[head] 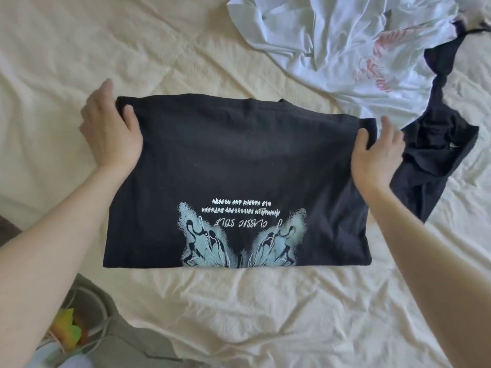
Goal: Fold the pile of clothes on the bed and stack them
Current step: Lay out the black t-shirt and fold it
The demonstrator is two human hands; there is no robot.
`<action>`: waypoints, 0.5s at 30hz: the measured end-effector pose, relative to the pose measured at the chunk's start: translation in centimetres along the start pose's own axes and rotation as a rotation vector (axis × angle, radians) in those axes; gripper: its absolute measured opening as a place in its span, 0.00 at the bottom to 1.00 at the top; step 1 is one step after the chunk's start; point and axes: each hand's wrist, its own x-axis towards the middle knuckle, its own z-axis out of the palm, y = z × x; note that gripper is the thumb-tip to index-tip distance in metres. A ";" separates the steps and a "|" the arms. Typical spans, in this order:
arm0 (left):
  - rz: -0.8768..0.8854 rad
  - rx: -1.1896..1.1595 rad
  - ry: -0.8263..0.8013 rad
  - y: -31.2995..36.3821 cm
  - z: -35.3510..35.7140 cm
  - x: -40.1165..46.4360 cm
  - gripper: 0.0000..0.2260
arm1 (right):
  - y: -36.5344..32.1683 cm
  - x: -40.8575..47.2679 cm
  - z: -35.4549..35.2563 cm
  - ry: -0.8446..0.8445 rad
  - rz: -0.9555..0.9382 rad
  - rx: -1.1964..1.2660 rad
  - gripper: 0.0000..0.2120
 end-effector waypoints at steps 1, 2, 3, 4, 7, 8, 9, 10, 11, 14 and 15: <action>0.126 0.052 -0.011 0.5 -0.1 -1.8 0.22 | -0.2 -1.9 0.2 -0.025 -0.123 -0.044 0.24; 0.241 0.089 -0.053 1.0 -0.1 -4.1 0.22 | -0.6 -4.1 0.5 -0.072 -0.232 -0.082 0.23; 0.341 0.119 -0.113 1.5 0.1 -6.7 0.22 | -0.8 -6.6 0.9 -0.131 -0.322 -0.105 0.23; 0.432 0.139 -0.185 1.9 0.5 -9.6 0.22 | -0.9 -9.2 1.5 -0.190 -0.401 -0.122 0.22; 0.551 0.240 -0.375 1.5 1.7 -17.4 0.21 | -0.4 -16.7 2.9 -0.357 -0.603 -0.166 0.21; 0.525 0.279 -0.417 0.5 1.7 -18.8 0.21 | 0.5 -18.2 2.9 -0.407 -0.645 -0.193 0.22; 0.480 0.319 -0.450 -0.8 1.3 -19.6 0.22 | 1.9 -19.0 2.6 -0.452 -0.664 -0.240 0.22; 0.440 0.354 -0.465 -2.5 0.7 -19.9 0.22 | 3.6 -19.2 2.0 -0.477 -0.660 -0.295 0.22; 0.405 0.380 -0.459 -4.3 0.0 -19.8 0.22 | 5.5 -19.0 1.2 -0.479 -0.631 -0.347 0.23; 0.251 0.361 -0.413 -8.3 -2.6 -18.8 0.20 | 10.6 -16.7 -1.7 -0.422 -0.404 -0.435 0.22; 0.183 0.323 -0.391 -8.8 -3.3 -18.6 0.20 | 11.8 -16.2 -2.4 -0.412 -0.296 -0.423 0.22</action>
